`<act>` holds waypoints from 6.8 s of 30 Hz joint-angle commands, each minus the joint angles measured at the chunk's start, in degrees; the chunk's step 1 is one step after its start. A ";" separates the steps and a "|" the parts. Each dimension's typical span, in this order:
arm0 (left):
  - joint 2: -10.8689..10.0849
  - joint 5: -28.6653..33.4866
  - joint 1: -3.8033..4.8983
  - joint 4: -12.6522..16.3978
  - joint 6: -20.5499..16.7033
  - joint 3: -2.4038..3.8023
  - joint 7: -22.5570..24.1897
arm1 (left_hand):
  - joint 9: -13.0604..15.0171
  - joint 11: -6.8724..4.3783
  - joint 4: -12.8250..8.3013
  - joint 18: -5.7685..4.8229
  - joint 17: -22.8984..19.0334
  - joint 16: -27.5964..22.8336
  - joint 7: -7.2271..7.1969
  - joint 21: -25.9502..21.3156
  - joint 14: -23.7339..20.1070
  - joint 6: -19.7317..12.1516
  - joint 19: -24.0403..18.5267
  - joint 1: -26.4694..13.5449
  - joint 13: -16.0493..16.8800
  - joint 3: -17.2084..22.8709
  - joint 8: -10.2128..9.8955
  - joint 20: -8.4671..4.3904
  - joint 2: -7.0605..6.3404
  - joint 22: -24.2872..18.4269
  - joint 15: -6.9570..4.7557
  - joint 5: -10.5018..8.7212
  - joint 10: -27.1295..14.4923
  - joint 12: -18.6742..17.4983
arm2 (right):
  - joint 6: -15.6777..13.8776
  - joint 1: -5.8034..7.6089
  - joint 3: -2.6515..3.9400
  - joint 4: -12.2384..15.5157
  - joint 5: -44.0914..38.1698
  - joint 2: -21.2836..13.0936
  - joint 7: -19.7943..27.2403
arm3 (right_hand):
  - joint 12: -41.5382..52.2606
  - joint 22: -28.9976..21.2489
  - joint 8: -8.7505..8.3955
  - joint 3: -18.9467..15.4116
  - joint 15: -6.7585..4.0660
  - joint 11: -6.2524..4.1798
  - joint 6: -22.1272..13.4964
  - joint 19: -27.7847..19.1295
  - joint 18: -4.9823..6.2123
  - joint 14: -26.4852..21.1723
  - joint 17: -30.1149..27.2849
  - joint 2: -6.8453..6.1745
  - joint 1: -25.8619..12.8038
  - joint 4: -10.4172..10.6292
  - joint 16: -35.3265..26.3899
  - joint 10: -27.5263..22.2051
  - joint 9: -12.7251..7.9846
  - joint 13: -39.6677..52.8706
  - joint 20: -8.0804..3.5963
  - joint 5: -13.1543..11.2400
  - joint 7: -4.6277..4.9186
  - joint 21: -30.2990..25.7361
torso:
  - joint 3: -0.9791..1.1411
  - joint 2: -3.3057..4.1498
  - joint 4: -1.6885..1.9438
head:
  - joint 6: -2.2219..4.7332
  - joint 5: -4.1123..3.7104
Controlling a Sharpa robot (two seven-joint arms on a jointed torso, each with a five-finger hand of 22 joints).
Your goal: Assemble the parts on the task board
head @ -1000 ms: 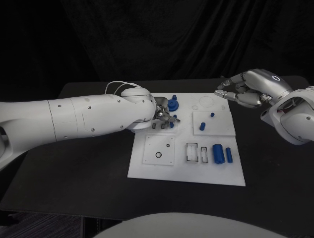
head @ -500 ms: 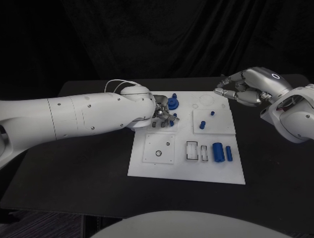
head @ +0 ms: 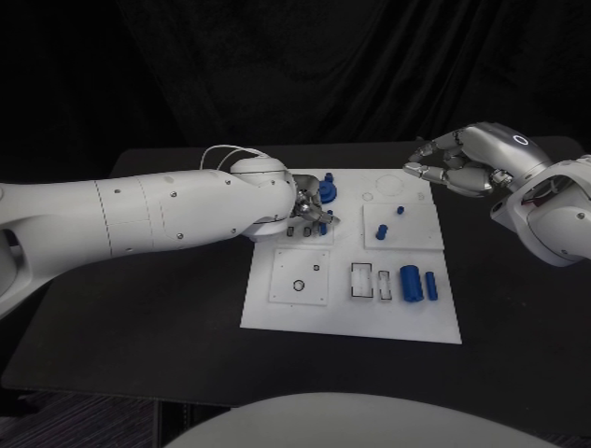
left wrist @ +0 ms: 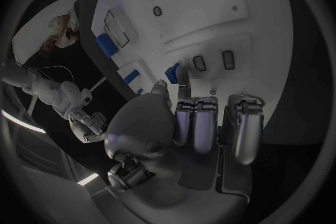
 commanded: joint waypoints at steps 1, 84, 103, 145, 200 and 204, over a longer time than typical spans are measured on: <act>0.34 -0.34 -0.14 -0.29 0.29 0.04 1.28 | 0.07 -0.22 0.02 -0.77 15.10 0.15 0.10 0.19 5.96 -0.47 5.78 0.36 14.95 0.32 -0.28 -0.26 -0.02 15.00 -0.33 0.31 6.01 -0.04 | -0.41 -0.11 0.05 -0.05 -0.38 0.12 -0.58 | 0.15 13.61 -0.36 -0.40 0.50 0.32 0.48 3.92 -0.24 4.57 7.25 -0.06 0.45 0.00 -0.15 6.08 -0.04 15.08 0.53 0.38 -0.07 -0.24 | 0.04 0.04 0.02 | -0.10 0.00; 0.05 -0.33 -0.17 -0.09 2.72 0.04 2.21 | 4.54 0.31 -1.06 -0.54 15.10 0.15 0.73 -0.33 5.96 -0.65 5.17 1.05 14.95 5.07 -7.04 0.22 -3.06 14.28 0.13 4.71 6.01 -0.04 | -0.31 -0.12 0.05 -0.86 -0.38 0.75 0.20 | 0.15 13.60 -0.64 -2.75 0.48 0.31 1.19 3.91 -0.23 4.57 7.23 0.83 -1.49 0.10 -0.11 6.08 -0.11 15.08 0.53 0.27 -0.10 -0.28 | -0.02 -0.01 0.01 | -0.92 0.14; -0.07 -0.33 -0.17 -0.20 2.95 0.04 2.71 | 6.00 0.24 -1.32 -0.49 15.10 0.15 0.65 -0.47 5.96 -0.46 5.04 2.48 14.95 9.92 -9.14 0.20 -4.89 14.15 0.10 11.38 6.01 -0.04 | 0.22 -0.14 0.05 -0.99 -0.38 0.85 0.09 | 0.15 13.60 -0.86 -2.91 0.48 0.31 1.36 3.92 -0.23 4.57 7.19 1.07 -0.03 0.15 -0.10 6.08 -0.16 15.08 0.52 2.17 -0.10 -0.27 | 0.01 0.02 0.05 | -0.92 0.20; -5.11 -0.33 -0.16 3.34 -1.68 0.03 0.66 | 7.36 0.33 -0.66 -0.30 15.10 0.15 0.79 -0.98 5.96 0.20 4.54 2.17 14.73 17.21 -10.87 0.21 -7.06 13.61 0.14 9.34 5.81 -0.29 | 0.58 -0.16 0.05 -1.18 -0.38 0.76 -0.39 | 0.15 13.57 -0.98 -3.02 0.49 0.31 1.40 3.87 -0.21 4.53 7.01 1.05 0.64 0.06 -0.18 6.08 -0.20 15.08 0.52 3.10 -0.09 -0.38 | -0.02 -0.02 0.11 | -0.92 0.85; -5.50 -0.33 -1.57 4.35 -2.41 0.03 -0.29 | 8.02 0.30 0.18 -0.15 15.10 0.15 0.73 -1.37 5.96 0.84 4.18 1.01 14.53 19.25 -11.15 0.21 -7.60 13.19 0.10 8.62 5.61 -0.55 | 1.49 -0.45 0.05 -1.54 -0.38 0.73 -1.13 | 0.15 13.51 -1.09 -2.98 0.50 0.32 1.42 3.80 -0.17 4.50 6.90 1.02 1.48 -0.03 -0.23 6.08 -0.24 15.08 0.53 3.63 -0.07 -0.53 | -0.01 0.00 0.02 | -0.92 1.61; -5.47 -0.33 -1.57 4.42 -2.18 0.03 -0.29 | 8.02 0.30 0.18 -0.15 15.10 0.15 0.73 -1.37 5.96 0.84 4.18 1.01 14.53 19.25 -11.15 0.21 -7.60 13.19 0.10 8.62 5.61 -0.55 | 1.57 -0.46 0.05 -1.56 -0.38 0.76 -1.20 | 0.15 13.52 -1.10 -2.98 0.50 0.32 1.41 3.81 -0.17 4.50 6.86 1.04 1.50 -0.03 -0.25 6.08 -0.24 15.08 0.53 3.64 -0.07 -0.50 | 0.01 0.00 0.02 | -0.92 1.61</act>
